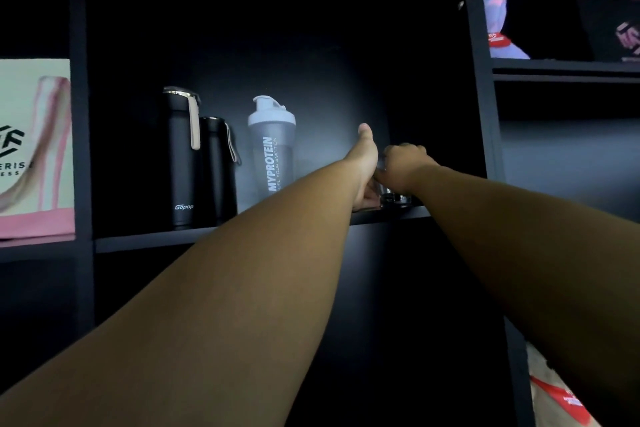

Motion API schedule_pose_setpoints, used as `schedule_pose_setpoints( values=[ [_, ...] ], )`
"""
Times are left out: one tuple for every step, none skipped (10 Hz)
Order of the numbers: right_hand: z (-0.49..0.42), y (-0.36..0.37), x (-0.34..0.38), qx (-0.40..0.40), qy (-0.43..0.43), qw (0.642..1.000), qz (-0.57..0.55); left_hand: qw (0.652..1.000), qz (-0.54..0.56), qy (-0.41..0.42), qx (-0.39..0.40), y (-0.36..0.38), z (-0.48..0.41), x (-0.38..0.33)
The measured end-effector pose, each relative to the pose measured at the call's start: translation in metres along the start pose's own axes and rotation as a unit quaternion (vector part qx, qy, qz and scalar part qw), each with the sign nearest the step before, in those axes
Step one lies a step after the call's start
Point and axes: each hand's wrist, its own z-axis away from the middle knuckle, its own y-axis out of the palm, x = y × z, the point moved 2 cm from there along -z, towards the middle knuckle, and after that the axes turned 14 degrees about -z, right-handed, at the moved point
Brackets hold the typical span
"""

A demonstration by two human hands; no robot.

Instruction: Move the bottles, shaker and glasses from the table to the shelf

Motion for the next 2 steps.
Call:
schedule_pose_setpoints(
  values=[
    [0.007, -0.001, 0.001, -0.012, 0.020, 0.999, -0.024, 0.999, 0.033, 0.000, 0.005, -0.003, 0.001, 0.002],
    [0.019, -0.013, 0.008, -0.046, 0.017, 0.998, -0.039, 0.999, 0.024, 0.013, -0.027, -0.007, 0.008, 0.006]
  ],
)
